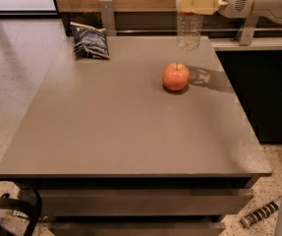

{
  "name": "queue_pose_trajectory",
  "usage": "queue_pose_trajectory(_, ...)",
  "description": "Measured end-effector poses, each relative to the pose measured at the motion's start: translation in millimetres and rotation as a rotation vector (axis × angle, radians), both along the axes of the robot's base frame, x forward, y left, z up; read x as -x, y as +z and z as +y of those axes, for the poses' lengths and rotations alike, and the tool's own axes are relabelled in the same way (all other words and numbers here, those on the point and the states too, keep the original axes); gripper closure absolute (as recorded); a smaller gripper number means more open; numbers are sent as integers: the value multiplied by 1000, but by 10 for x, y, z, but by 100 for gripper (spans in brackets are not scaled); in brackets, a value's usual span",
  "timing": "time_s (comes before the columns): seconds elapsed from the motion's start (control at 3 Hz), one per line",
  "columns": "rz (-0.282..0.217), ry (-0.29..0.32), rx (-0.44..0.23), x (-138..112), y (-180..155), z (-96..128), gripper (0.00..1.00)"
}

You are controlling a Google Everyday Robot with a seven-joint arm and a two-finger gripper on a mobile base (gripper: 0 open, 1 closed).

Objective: Move water bottle near blue chip bag

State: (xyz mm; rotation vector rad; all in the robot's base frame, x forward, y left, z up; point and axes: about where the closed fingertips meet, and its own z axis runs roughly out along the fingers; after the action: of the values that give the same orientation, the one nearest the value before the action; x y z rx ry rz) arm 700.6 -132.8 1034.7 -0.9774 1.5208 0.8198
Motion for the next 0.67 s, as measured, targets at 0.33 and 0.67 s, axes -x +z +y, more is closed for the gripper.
queue_pose_trajectory(0.33,-37,-11,-23,-424,-22,359,100)
queue_pose_trajectory(0.67,-84,-45,-36,-825,-107,756,100)
